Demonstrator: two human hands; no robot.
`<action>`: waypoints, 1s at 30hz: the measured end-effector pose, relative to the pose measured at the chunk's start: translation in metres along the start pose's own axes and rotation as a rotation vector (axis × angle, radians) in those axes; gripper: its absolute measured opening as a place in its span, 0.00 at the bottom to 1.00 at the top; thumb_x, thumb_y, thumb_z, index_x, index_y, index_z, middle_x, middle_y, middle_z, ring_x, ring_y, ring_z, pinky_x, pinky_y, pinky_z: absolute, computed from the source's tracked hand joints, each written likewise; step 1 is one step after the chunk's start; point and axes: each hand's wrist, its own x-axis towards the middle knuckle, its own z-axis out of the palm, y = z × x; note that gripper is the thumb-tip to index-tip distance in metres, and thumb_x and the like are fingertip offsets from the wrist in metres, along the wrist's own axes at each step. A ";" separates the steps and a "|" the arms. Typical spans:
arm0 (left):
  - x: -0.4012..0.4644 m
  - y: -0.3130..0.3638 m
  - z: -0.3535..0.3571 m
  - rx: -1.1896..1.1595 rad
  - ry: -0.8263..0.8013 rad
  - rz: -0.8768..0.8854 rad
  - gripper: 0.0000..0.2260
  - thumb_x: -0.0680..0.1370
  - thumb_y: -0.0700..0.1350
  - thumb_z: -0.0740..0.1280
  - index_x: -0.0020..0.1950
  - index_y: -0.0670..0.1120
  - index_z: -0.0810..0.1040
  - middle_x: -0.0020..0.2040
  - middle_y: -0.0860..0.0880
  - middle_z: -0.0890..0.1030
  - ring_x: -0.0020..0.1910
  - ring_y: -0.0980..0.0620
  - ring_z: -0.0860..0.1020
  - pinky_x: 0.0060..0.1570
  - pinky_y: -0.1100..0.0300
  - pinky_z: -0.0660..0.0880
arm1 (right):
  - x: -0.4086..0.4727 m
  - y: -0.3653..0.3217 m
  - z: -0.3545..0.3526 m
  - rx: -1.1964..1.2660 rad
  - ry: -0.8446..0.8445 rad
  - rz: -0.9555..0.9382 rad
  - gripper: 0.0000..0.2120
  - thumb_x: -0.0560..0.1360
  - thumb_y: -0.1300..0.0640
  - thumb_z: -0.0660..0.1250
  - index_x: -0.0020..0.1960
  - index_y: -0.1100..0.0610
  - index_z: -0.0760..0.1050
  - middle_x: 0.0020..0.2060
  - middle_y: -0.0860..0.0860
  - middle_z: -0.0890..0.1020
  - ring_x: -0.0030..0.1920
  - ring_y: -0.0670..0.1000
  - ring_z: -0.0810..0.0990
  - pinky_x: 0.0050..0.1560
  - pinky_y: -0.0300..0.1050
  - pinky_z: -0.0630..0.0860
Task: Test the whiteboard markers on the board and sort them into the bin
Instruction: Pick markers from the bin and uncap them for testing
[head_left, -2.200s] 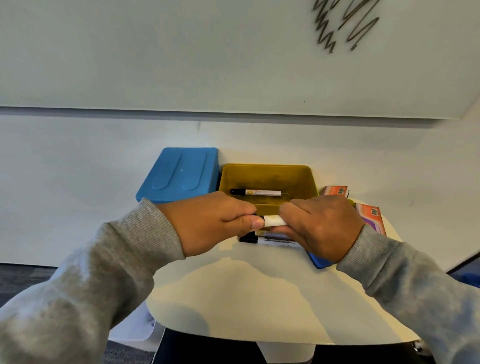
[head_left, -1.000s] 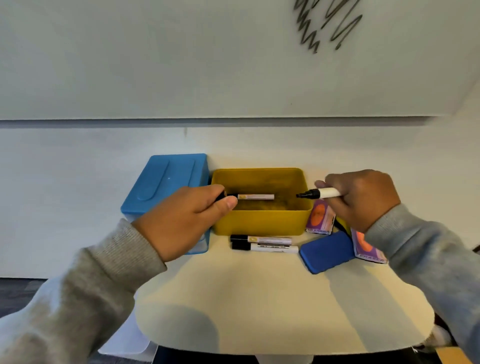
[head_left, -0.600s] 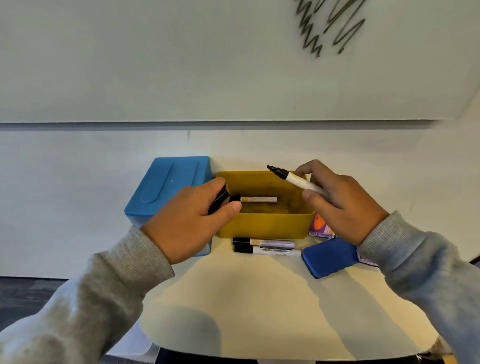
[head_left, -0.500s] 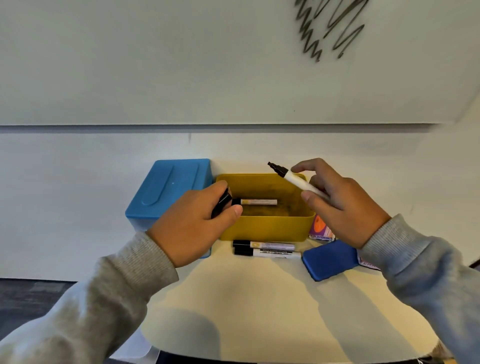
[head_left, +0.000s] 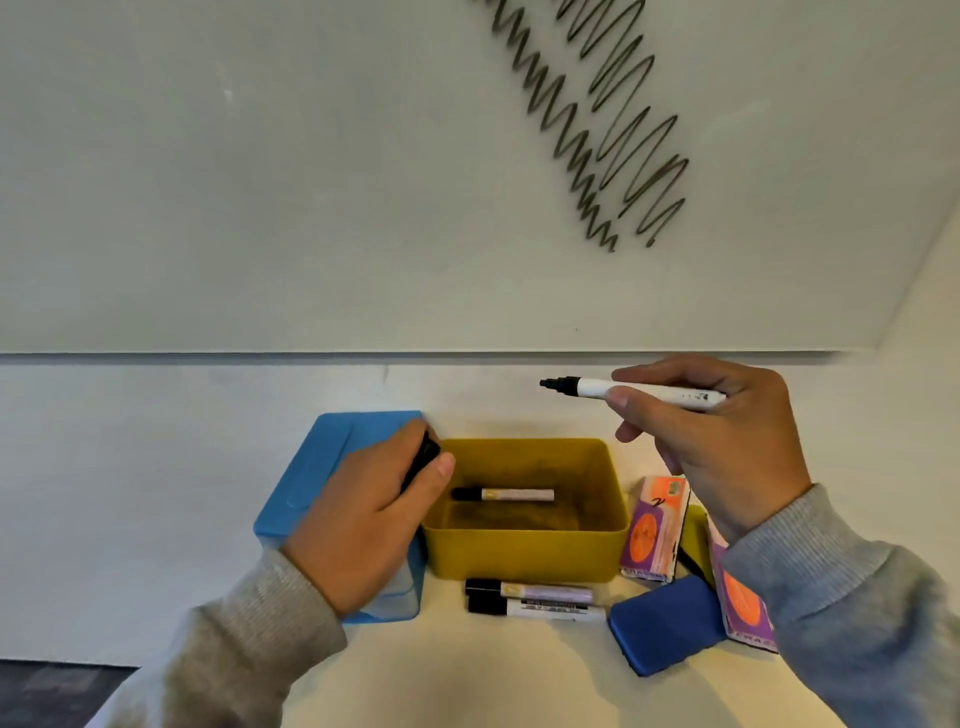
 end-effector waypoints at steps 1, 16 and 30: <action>0.003 0.002 -0.004 0.001 0.010 0.012 0.14 0.78 0.61 0.56 0.41 0.52 0.69 0.30 0.58 0.71 0.30 0.57 0.70 0.33 0.65 0.67 | 0.003 -0.003 0.002 0.022 0.030 -0.008 0.04 0.71 0.59 0.77 0.46 0.54 0.86 0.31 0.55 0.85 0.24 0.49 0.75 0.23 0.40 0.70; 0.104 0.029 -0.056 0.121 0.311 0.189 0.18 0.81 0.54 0.62 0.34 0.48 0.67 0.28 0.54 0.68 0.28 0.56 0.67 0.30 0.64 0.65 | 0.052 -0.028 0.041 0.245 0.007 0.000 0.06 0.78 0.60 0.68 0.45 0.61 0.77 0.30 0.54 0.74 0.30 0.52 0.70 0.29 0.42 0.70; 0.203 0.061 -0.104 0.392 0.604 0.438 0.22 0.84 0.51 0.55 0.78 0.52 0.65 0.80 0.57 0.59 0.79 0.57 0.54 0.77 0.50 0.59 | 0.109 -0.091 0.057 -0.050 -0.037 -0.377 0.06 0.72 0.61 0.76 0.45 0.50 0.84 0.40 0.45 0.85 0.45 0.47 0.83 0.42 0.37 0.79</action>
